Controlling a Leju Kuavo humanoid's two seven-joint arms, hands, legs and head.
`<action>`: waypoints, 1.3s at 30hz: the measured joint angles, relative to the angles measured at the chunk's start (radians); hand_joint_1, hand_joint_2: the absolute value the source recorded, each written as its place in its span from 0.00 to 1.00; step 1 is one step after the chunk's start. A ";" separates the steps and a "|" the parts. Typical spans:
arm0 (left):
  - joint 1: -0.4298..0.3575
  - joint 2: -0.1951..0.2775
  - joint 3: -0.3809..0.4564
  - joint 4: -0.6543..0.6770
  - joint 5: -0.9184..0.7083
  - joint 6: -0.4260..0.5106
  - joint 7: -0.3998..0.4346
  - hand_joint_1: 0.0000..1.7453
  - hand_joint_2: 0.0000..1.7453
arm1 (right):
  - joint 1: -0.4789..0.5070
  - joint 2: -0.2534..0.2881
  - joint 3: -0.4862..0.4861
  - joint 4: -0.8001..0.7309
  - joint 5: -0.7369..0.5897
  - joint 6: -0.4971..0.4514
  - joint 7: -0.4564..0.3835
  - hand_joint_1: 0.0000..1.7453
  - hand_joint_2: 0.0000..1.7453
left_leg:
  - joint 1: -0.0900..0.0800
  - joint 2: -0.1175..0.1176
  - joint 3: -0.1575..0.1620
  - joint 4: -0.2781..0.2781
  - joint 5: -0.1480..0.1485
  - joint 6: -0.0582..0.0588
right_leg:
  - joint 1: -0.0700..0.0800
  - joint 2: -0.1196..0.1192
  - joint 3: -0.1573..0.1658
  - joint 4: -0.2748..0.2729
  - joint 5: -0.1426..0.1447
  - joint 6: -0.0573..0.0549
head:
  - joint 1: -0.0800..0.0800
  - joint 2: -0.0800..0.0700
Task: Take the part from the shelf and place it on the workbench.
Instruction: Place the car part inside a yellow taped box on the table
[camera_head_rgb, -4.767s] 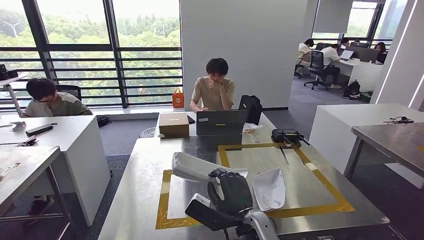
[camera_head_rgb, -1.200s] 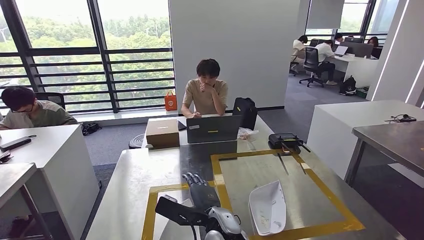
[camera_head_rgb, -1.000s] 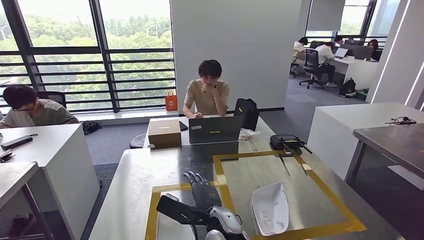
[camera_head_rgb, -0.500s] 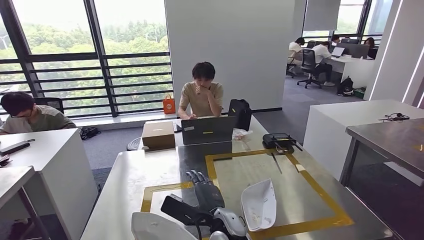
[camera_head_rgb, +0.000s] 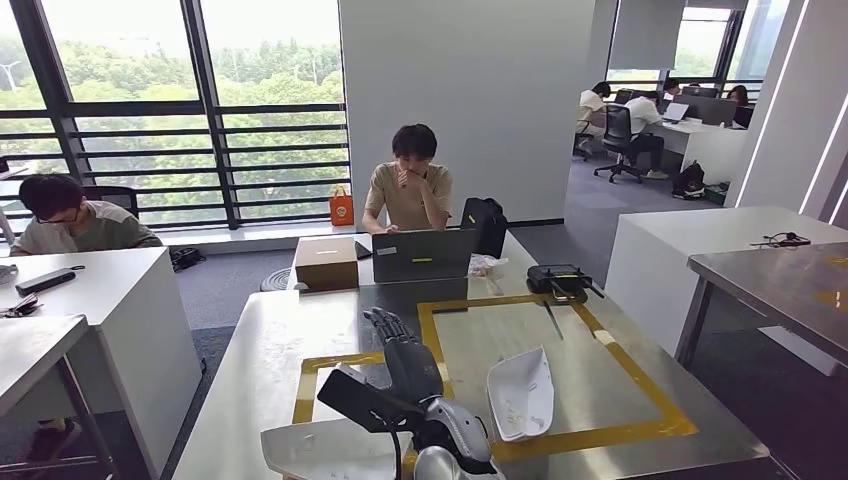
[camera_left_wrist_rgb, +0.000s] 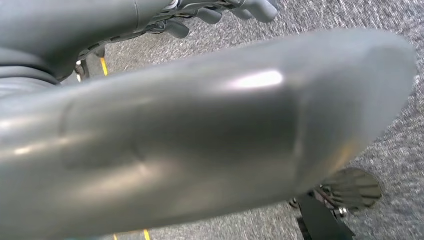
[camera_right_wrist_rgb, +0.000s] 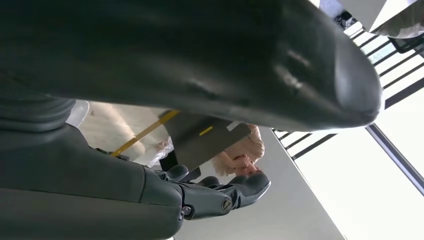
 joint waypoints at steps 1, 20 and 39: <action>0.000 0.000 0.001 0.000 0.000 0.000 -0.001 0.00 0.00 | 0.001 -0.003 -0.001 -0.007 -0.001 0.000 0.000 0.00 0.00 | 0.002 0.002 -0.009 -0.002 0.010 0.008 | -0.001 -0.001 -0.013 0.029 -0.030 0.005 | 0.000 0.000; 0.016 0.000 0.016 0.001 -0.001 0.001 -0.010 0.00 0.00 | 0.086 -0.078 -0.065 -0.305 -0.061 -0.033 -0.007 0.00 0.00 | 0.001 0.003 -0.168 0.233 -0.074 -0.045 | 0.004 -0.007 0.079 -0.040 -0.039 -0.054 | -0.004 0.000; 0.026 -0.002 0.025 0.000 -0.003 0.001 -0.019 0.00 0.00 | 0.209 -0.193 -0.206 -0.557 -0.120 -0.086 -0.013 0.00 0.00 | -0.009 0.002 -0.093 0.005 0.076 0.021 | 0.002 -0.006 0.037 0.160 -0.128 -0.001 | -0.002 0.000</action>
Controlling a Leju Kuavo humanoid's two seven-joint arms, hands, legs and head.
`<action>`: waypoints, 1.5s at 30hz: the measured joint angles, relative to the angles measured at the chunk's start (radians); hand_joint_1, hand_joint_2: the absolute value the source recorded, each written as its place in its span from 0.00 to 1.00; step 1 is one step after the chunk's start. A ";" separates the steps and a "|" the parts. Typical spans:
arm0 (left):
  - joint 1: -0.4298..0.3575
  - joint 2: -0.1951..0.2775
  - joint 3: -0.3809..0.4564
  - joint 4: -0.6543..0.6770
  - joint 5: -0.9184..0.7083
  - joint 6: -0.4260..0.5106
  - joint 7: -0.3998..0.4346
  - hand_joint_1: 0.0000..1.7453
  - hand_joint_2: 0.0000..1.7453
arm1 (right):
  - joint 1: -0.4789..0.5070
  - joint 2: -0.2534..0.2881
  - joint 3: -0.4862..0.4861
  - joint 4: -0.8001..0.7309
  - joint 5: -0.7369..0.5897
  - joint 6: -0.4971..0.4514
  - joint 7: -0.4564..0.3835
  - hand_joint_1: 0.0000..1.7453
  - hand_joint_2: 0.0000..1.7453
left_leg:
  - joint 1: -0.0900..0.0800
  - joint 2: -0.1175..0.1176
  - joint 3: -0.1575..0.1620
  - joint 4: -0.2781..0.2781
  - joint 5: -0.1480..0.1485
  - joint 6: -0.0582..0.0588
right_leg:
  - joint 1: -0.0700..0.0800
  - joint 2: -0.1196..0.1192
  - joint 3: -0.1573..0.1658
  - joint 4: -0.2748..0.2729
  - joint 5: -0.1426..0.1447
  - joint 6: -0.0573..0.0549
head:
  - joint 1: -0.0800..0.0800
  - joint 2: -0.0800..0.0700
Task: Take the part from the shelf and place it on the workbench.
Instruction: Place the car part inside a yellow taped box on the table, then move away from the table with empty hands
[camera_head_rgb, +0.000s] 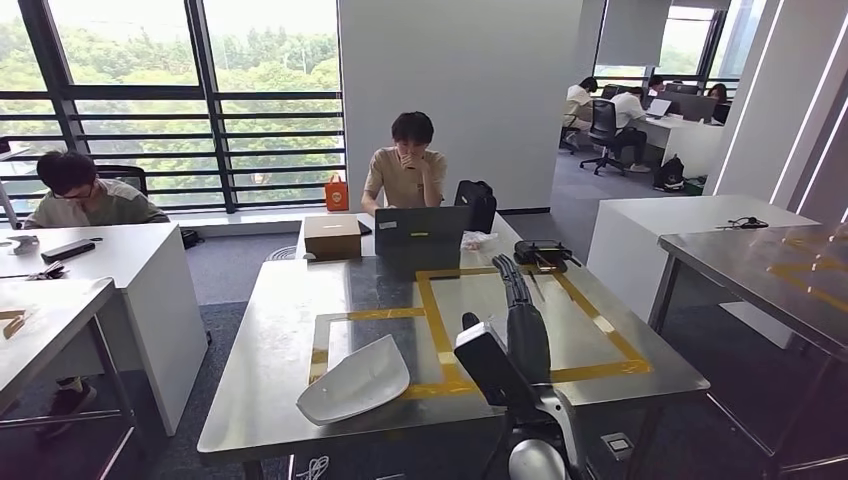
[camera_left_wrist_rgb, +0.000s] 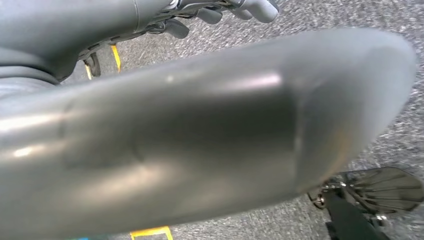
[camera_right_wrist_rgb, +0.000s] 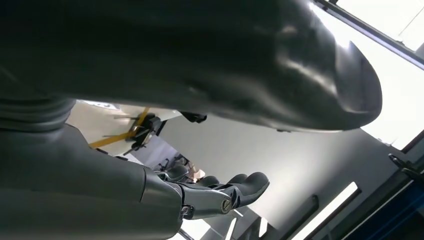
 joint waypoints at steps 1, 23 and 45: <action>0.000 -0.001 0.000 0.000 0.000 0.000 -0.001 0.00 0.00 | 0.003 -0.002 -0.002 0.001 0.000 -0.005 -0.001 0.00 0.00 | -0.002 0.000 -0.007 0.000 0.008 -0.003 | 0.005 -0.001 0.050 -0.072 0.005 -0.009 | 0.000 0.000; 0.036 -0.003 0.062 0.001 0.057 0.012 -0.033 0.00 0.00 | 0.174 -0.047 -0.058 0.369 -0.035 -0.047 -0.095 0.00 0.00 | 0.000 -0.006 0.109 -0.014 -0.084 0.000 | -0.003 -0.007 -0.042 -0.150 0.109 0.006 | -0.002 0.000; 0.039 -0.006 0.074 0.001 0.035 -0.020 -0.025 0.00 0.00 | 0.479 -0.136 -0.273 0.829 -0.271 0.193 0.280 0.00 0.00 | 0.004 -0.004 0.013 0.211 -0.142 -0.053 | 0.000 -0.027 0.022 -0.194 0.097 -0.041 | -0.003 0.000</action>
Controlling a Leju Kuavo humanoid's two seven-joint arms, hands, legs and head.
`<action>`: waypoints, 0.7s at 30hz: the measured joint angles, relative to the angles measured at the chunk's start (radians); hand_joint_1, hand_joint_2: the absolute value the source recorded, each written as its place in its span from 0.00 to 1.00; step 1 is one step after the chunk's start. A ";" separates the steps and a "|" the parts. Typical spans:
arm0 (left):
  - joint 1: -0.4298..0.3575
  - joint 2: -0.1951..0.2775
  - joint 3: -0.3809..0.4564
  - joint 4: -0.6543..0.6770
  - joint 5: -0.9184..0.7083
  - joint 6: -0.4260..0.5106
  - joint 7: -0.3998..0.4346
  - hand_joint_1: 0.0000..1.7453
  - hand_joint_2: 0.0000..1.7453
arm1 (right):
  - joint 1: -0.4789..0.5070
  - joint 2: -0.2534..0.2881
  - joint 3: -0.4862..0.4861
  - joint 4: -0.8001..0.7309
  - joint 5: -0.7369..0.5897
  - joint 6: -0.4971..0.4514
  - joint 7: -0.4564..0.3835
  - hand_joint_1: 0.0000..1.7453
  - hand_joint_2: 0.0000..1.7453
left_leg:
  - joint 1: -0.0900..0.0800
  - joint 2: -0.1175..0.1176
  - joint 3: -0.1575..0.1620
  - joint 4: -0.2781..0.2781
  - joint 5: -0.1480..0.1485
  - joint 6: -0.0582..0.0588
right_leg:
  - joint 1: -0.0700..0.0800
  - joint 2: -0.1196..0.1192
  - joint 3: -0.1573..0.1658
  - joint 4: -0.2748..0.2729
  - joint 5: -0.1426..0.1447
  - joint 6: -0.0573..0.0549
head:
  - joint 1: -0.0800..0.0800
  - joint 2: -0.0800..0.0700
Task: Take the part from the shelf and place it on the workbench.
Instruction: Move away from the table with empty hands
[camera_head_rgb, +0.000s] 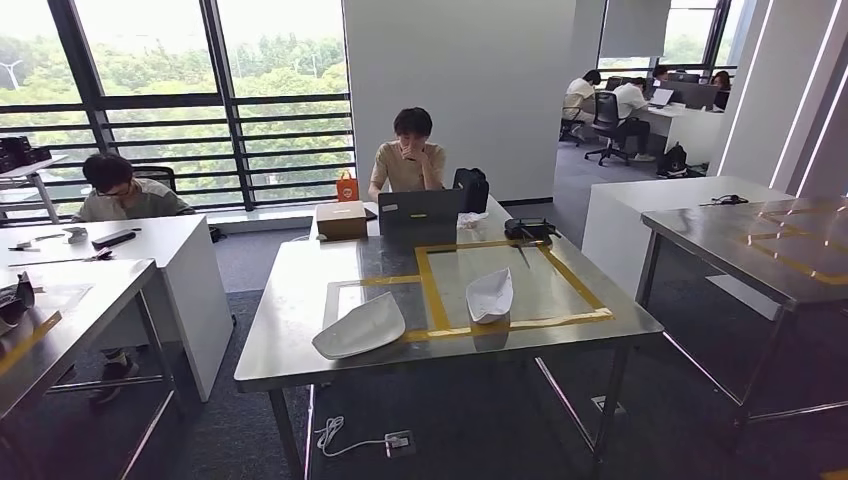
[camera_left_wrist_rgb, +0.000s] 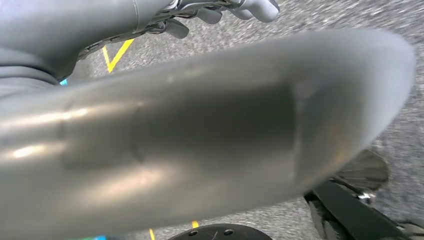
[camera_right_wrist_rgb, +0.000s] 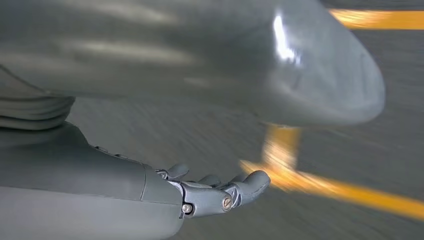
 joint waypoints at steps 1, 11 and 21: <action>0.000 0.003 0.000 0.000 -0.001 -0.002 0.002 0.00 0.00 | 0.026 -0.001 -0.032 0.011 -0.032 0.012 0.020 0.00 0.00 | 0.001 -0.001 0.050 -0.065 0.017 0.001 | -0.001 -0.001 -0.011 0.005 0.007 0.004 | 0.000 0.000; 0.004 0.014 0.009 0.000 0.006 0.002 0.043 0.00 0.00 | 0.157 0.005 -0.220 0.061 -0.155 0.073 0.092 0.00 0.00 | -0.005 0.006 0.096 -0.238 0.067 0.072 | -0.009 0.019 -0.092 0.182 -0.116 0.063 | 0.003 0.000; 0.006 0.006 0.017 0.000 0.013 0.023 0.068 0.00 0.00 | 0.177 0.054 -0.249 0.068 -0.151 0.130 0.023 0.00 0.00 | -0.007 0.009 0.003 -0.224 0.157 0.029 | -0.001 0.022 0.119 0.006 -0.109 0.029 | 0.002 0.000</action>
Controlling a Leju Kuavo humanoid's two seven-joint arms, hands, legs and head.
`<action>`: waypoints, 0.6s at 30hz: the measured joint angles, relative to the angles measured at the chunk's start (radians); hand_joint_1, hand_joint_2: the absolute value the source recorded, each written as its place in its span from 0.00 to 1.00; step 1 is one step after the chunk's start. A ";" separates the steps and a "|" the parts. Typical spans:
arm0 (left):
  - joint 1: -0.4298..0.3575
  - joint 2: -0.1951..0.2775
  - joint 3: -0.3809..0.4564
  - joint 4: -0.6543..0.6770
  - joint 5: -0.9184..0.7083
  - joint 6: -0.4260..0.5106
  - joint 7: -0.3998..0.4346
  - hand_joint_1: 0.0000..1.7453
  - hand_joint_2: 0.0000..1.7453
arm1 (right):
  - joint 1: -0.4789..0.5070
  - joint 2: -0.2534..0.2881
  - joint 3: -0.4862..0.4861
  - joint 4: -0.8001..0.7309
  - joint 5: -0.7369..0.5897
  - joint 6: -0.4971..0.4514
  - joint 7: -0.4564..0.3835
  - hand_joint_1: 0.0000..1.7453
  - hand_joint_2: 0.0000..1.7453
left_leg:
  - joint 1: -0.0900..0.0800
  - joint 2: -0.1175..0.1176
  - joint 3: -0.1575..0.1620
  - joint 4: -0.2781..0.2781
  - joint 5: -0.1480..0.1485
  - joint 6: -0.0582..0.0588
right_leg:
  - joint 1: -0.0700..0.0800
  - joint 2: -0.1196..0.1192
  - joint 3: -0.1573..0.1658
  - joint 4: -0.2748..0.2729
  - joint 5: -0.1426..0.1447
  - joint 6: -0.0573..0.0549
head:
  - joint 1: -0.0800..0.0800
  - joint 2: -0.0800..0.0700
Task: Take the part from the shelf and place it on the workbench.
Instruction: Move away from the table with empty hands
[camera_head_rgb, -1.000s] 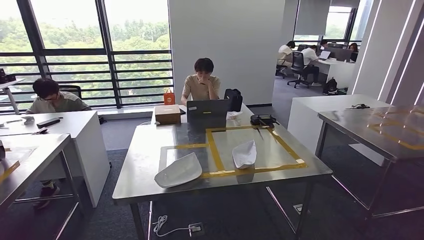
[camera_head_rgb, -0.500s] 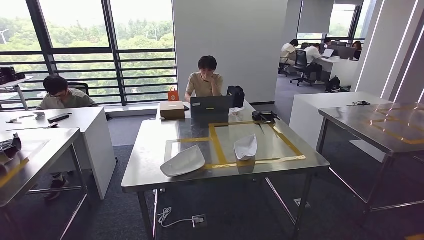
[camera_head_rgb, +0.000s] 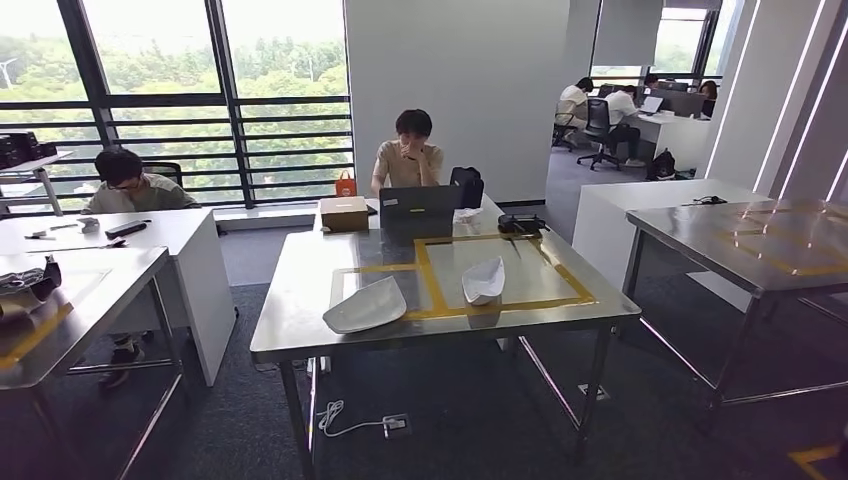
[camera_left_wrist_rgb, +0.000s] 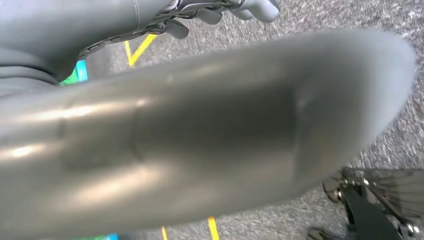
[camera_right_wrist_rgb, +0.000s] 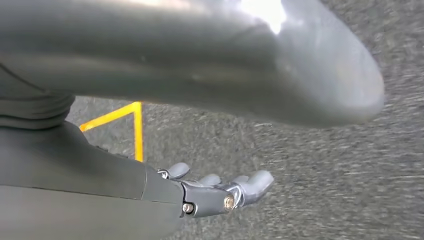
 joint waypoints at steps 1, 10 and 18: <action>0.001 -0.001 0.001 0.000 0.000 0.000 0.000 0.00 0.00 | 0.000 0.003 0.000 0.001 0.004 -0.002 0.001 0.00 0.00 | 0.001 -0.001 -0.004 0.001 0.002 -0.006 | -0.001 -0.002 -0.006 -0.004 0.007 -0.008 | 0.000 0.000; 0.004 -0.006 0.007 0.002 -0.008 -0.003 0.002 0.00 0.00 | 0.004 0.011 0.000 0.002 0.013 -0.008 0.007 0.00 0.00 | 0.003 -0.004 0.022 0.187 -0.149 -0.021 | 0.004 -0.009 -0.109 -0.004 0.098 -0.033 | -0.006 0.000; 0.002 -0.010 0.007 0.002 -0.028 -0.025 0.016 0.00 0.00 | 0.006 0.017 0.000 0.004 0.035 -0.020 0.019 0.00 0.00 | -0.003 -0.001 0.138 -0.041 -0.108 0.028 | 0.000 -0.006 -0.148 0.023 0.107 0.009 | -0.006 0.000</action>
